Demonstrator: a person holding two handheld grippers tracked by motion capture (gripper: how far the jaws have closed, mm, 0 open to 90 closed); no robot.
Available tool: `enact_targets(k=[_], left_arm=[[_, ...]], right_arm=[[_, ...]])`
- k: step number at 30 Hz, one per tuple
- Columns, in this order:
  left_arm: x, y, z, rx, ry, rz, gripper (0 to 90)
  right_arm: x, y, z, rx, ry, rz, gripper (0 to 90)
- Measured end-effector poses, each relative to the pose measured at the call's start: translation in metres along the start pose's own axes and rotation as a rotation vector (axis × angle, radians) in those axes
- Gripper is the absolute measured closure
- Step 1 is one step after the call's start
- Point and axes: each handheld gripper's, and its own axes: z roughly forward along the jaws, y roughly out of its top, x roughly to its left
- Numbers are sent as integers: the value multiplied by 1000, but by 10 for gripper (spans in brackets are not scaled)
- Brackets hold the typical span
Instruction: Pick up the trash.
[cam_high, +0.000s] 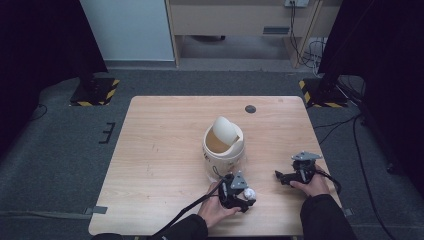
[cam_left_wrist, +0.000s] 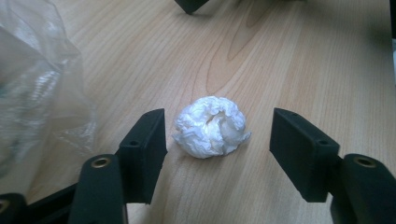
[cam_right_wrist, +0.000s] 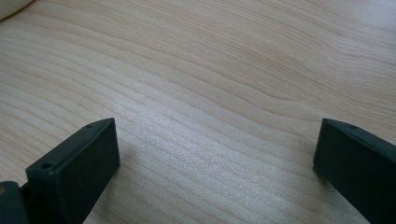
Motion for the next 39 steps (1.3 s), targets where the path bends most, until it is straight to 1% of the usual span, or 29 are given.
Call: enact_targets(k=[1, 4, 5, 7, 8, 9, 11, 12, 14, 16, 19, 20, 23, 24, 26, 28, 29, 30, 31, 34, 35, 38, 39], left_arm=[[0, 0, 3, 4, 3, -3, 382], [0, 1, 5, 12, 4, -5, 401], [1, 2, 7, 12, 8, -13, 413], [1, 3, 8, 19, 6, -12, 425], [1, 3, 9, 19, 5, -12, 451], [1, 3, 10, 23, 4, -8, 451], [2, 4, 11, 28, 4, -7, 510], [3, 4, 11, 31, 2, -7, 510], [4, 4, 10, 38, 1, -7, 547], [4, 4, 9, 42, -9, 3, 591], [5, 4, 7, 43, -16, 11, 623], [5, 5, 3, 47, -17, 17, 631], [5, 5, 0, 52, -23, 25, 640], [5, 4, -5, 51, -29, 32, 641], [4, 4, -12, 53, -27, 44, 644], [4, 3, -22, 38, -26, 44, 644], [4, 3, -22, 38, -26, 44, 644], [4, 3, -33, 15, -27, 40, 643], [4, 3, -33, 15, -27, 40, 642], [5, -1, -54, -18, -21, 29, 640], [7, -6, -64, -34, -9, 20, 638], [12, -13, -78, -48, 12, 2, 637], [12, -13, -78, -48, 12, 2, 637]], right_arm=[[0, 0, 0, 0, 0, 0, 7], [0, 0, 0, 0, 0, 0, 7], [0, 0, 0, 0, 0, 0, 7], [0, 0, 0, 0, 0, 0, 7], [0, 0, 0, 0, 0, 0, 7], [0, 0, 0, 0, 0, 0, 7], [0, 0, 0, 1, 0, 0, 7], [0, 0, 0, 0, 1, 0, 7], [0, 0, 0, 0, 0, 0, 7], [0, 0, 0, 0, 0, 0, 7], [0, 0, 0, -1, 0, 2, 7], [0, 0, 0, -1, 0, 2, 7], [0, 0, 0, -1, 0, 2, 7], [0, 0, 0, -1, 0, 2, 7], [0, 0, 0, -1, 0, 2, 7], [0, 0, 0, 0, 1, 2, 7], [0, 0, 0, 0, 1, 2, 7], [0, 0, 0, -2, 0, 1, 7], [0, 0, 0, -2, 0, 1, 7], [0, 0, 0, -3, 0, -1, 7], [0, 0, 0, -3, 0, 0, 7], [0, 0, 0, 0, 0, 0, 7], [0, 0, 0, 0, 0, 0, 7]])
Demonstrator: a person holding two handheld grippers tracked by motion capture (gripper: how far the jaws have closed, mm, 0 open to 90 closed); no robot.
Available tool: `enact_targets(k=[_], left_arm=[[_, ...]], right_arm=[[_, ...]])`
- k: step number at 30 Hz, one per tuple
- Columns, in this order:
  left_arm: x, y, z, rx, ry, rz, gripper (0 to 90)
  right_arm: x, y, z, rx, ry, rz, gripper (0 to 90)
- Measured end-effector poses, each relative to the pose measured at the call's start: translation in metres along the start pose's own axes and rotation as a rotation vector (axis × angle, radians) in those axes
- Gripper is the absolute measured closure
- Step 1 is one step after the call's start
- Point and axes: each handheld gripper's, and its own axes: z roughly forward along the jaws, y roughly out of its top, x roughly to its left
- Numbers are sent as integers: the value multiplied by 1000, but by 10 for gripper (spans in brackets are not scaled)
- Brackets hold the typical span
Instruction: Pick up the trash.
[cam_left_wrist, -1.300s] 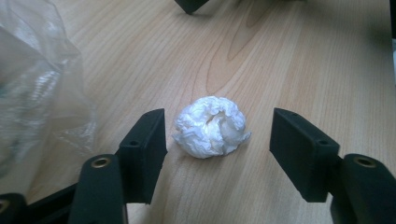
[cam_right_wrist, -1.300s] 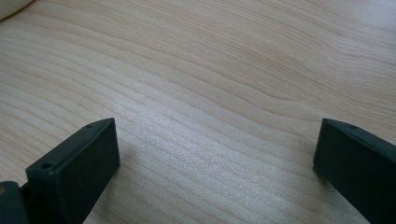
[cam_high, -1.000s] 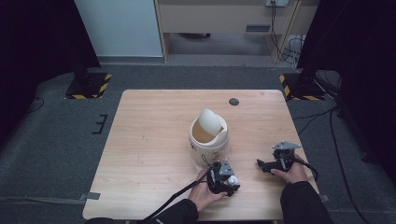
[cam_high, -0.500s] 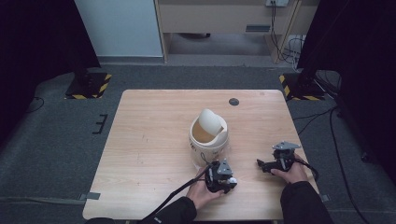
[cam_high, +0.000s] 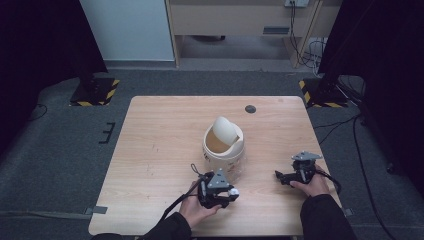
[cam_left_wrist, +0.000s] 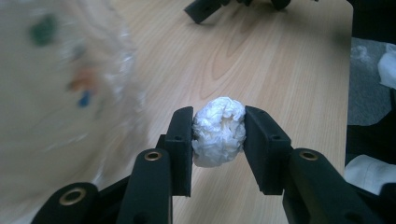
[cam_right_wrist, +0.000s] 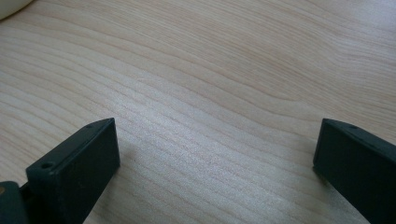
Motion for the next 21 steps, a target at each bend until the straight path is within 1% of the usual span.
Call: enact_targets(k=[4, 5, 6, 7, 10, 11, 12, 13, 14, 15, 17, 18, 20, 21], left_arm=[[7, -7, -20, -48, 17, -41, 636], [10, -10, -30, -67, 31, -50, 634], [10, -10, -30, -67, 31, -50, 634], [11, -11, -33, -75, 38, -54, 635], [15, -14, -47, -105, 57, -71, 635], [18, -16, -55, -124, 74, -84, 637], [21, -18, -59, -137, 83, -92, 637], [21, -18, -59, -137, 83, -92, 637], [24, -20, -64, -149, 94, -111, 637], [26, -21, -66, -157, 98, -119, 637], [27, -21, -68, -161, 105, -122, 637], [29, -22, -72, -174, 115, -133, 637], [31, -22, -74, -180, 119, -135, 636], [33, -21, -77, -193, 128, -142, 636]], right_arm=[[0, 0, 0, 0, 0, -1, 7], [0, 0, 0, 0, 0, 0, 7], [0, 0, 0, 0, 0, 0, 7], [0, 0, 0, 0, 0, 0, 7], [0, 0, 0, 0, 0, 0, 7], [0, 0, 0, 0, 0, 0, 7], [0, 0, 0, -1, 0, 0, 7], [0, 0, 0, -1, 0, 0, 7], [0, 0, 0, 0, 0, 0, 7], [0, 0, 0, -1, 0, 0, 7], [0, 0, 0, 0, 0, 0, 7], [0, 0, 0, 0, 0, 0, 7], [0, 0, 0, -1, 0, 0, 7], [0, 0, 0, -1, 0, 0, 7]])
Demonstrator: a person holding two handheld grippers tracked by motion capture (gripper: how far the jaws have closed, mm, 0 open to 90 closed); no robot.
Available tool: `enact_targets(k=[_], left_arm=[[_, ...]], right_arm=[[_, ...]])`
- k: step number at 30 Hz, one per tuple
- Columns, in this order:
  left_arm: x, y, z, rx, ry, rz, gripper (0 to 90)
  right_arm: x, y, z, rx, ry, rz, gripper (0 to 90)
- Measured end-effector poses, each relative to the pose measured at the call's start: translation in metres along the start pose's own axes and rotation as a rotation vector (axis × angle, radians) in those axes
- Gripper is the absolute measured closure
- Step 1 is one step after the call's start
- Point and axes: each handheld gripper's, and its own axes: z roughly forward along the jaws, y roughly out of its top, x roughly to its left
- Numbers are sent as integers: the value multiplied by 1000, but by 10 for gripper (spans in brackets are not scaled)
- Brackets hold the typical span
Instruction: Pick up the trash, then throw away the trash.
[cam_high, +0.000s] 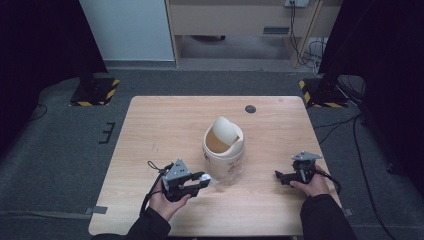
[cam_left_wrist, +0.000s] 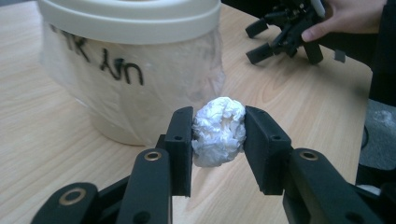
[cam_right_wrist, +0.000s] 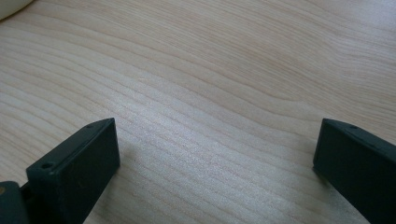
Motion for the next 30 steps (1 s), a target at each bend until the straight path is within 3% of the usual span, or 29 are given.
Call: enact_targets(k=[6, 20, 30], left_arm=[[7, 5, -10, -48, 20, -19, 633], [25, 26, -48, -219, 73, -56, 631], [34, 39, -53, -277, 81, -63, 632]], right_arm=[[0, 0, 0, 0, 0, 0, 7], [0, 0, 0, 0, 0, 0, 7], [0, 0, 0, 1, 1, 2, 7]])
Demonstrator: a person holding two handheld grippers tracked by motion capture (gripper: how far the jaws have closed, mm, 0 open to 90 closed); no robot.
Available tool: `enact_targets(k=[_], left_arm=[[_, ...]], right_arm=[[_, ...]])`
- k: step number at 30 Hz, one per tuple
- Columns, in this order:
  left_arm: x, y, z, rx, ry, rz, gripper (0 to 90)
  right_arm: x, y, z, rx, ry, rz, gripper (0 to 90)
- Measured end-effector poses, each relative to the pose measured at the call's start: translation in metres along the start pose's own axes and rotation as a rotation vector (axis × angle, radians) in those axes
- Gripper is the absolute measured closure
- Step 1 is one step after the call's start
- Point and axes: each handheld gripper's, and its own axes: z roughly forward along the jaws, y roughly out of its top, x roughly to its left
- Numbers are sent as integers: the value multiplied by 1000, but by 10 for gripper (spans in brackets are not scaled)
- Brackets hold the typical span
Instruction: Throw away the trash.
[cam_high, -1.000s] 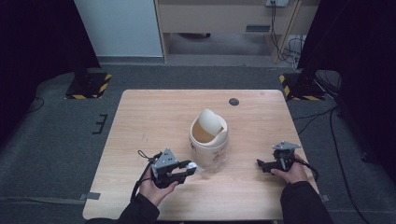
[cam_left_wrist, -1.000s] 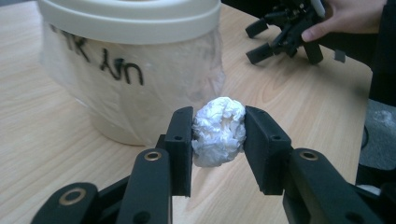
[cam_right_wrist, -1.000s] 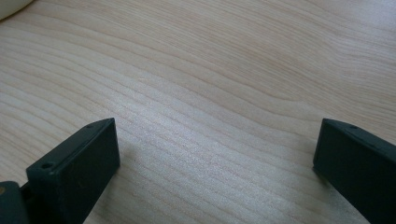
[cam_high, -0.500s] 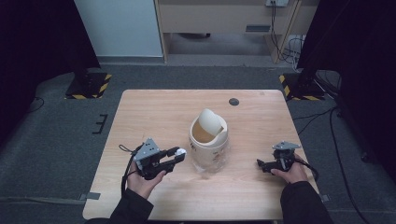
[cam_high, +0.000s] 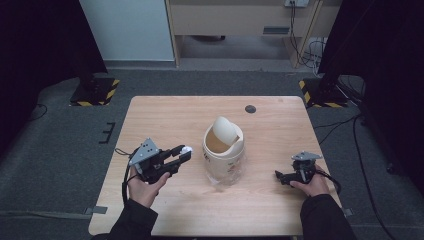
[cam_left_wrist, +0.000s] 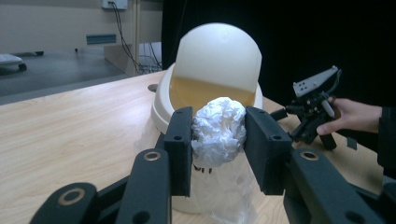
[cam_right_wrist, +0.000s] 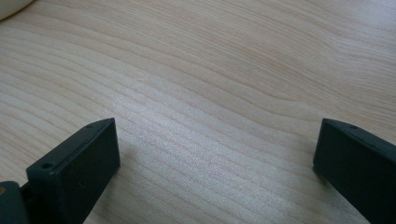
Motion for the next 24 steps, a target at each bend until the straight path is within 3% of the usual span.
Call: enact_targets(k=[14, 24], left_arm=[[8, 19, 13, -35, -8, 25, 630], [9, 24, 28, -41, -16, 29, 629]], right_arm=[[0, 0, 0, -1, -1, -2, 7], [0, 0, 0, -1, -1, -2, 7]])
